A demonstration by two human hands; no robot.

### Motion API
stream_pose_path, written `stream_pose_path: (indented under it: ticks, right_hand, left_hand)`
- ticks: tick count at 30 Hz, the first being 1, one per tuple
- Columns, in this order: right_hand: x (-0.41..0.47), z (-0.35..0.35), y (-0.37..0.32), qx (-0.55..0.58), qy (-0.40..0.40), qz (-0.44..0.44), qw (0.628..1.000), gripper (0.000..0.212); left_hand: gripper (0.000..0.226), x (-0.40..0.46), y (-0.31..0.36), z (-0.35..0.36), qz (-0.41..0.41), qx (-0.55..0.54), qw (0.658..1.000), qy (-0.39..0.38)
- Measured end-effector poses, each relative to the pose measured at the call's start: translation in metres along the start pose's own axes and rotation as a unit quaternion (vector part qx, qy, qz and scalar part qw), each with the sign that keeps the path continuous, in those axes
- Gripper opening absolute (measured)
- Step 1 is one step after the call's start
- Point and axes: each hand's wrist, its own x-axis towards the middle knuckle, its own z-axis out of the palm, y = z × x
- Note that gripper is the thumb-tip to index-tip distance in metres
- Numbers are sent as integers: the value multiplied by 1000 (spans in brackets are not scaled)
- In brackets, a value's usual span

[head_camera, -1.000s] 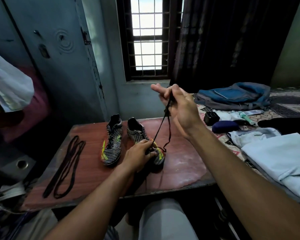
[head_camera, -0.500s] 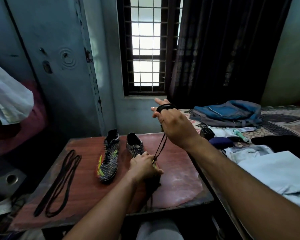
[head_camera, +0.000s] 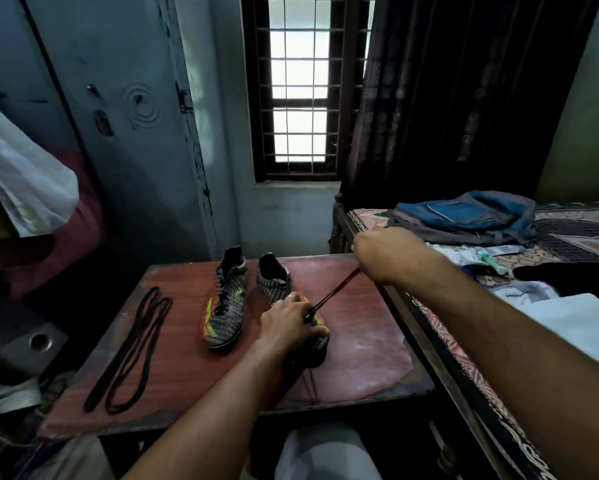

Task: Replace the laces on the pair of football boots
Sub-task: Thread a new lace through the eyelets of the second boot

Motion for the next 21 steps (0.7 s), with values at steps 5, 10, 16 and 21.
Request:
stream_pose_path:
  ticks: [5,10,16,21]
  right_hand:
    - [-18,-19,-19,26,-143,-22,989,24]
    - [-20,-39,-59,141,-146,-47,978,39]
    - [-8,-29,-88,229,-140,-47,962,40]
    - [-3,-9,-64,283,-78,-19,956,46]
  left_hand:
    - [62,-12,-7,14,26,-20,998,47]
    - [55,-13,-8,17,52,-53,993,93]
    - [55,0,-20,21,77,-129,985,87]
    - [42,0,-40,19,123,-223,963,92]
